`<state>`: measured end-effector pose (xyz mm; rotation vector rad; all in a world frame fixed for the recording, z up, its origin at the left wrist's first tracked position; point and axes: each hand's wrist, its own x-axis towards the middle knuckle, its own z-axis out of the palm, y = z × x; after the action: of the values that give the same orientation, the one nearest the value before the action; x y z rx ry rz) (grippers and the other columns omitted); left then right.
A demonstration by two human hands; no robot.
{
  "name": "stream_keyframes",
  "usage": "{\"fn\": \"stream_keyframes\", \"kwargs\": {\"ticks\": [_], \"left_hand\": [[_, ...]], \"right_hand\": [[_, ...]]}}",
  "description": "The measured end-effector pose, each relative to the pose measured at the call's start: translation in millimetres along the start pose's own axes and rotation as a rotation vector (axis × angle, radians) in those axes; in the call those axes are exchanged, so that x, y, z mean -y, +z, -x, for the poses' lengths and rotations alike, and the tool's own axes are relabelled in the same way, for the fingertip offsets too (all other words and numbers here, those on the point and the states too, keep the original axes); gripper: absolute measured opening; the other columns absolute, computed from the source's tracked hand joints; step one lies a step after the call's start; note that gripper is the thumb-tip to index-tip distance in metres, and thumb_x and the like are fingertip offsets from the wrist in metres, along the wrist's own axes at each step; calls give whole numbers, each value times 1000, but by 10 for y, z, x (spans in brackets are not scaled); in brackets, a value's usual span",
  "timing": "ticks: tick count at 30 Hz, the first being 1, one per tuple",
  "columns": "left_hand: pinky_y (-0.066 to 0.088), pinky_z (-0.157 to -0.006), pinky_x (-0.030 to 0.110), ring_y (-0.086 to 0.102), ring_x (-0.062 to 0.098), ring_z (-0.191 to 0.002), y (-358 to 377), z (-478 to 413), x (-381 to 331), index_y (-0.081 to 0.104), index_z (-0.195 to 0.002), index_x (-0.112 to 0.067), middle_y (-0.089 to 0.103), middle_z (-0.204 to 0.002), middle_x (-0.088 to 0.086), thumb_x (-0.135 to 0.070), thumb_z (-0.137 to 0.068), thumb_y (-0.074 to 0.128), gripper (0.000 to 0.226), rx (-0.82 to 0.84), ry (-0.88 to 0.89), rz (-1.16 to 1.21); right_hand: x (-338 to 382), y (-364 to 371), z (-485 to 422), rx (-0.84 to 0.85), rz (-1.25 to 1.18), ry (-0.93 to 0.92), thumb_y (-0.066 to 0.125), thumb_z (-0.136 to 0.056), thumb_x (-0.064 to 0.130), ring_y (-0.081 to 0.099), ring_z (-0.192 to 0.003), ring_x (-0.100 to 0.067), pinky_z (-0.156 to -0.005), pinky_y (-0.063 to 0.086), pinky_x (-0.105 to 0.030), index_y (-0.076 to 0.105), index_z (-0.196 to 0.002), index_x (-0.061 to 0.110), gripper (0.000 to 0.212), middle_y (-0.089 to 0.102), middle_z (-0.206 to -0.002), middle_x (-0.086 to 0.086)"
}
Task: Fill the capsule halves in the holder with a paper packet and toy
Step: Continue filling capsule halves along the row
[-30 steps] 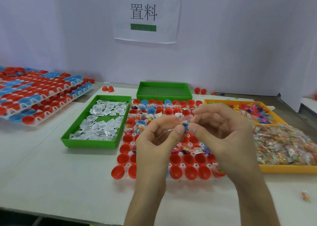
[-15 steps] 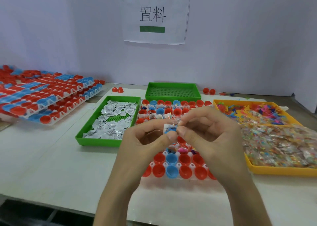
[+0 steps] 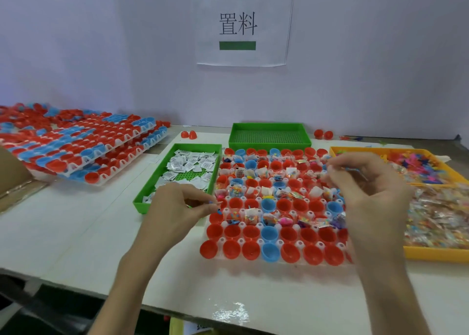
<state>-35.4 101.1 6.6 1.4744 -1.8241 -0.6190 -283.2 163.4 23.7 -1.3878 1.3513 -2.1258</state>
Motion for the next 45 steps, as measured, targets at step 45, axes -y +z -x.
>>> {"fn": "stream_keyframes", "kwargs": {"ticks": [45], "left_hand": [[48, -57, 15, 65, 5, -65, 109, -393, 7, 66, -64, -27, 69, -70, -9, -21, -72, 89, 25, 358, 108, -390]], "right_hand": [[-100, -143, -66, -17, 39, 15, 66, -88, 3, 67, -69, -12, -65, 55, -20, 71, -80, 28, 26, 71, -80, 8]]}}
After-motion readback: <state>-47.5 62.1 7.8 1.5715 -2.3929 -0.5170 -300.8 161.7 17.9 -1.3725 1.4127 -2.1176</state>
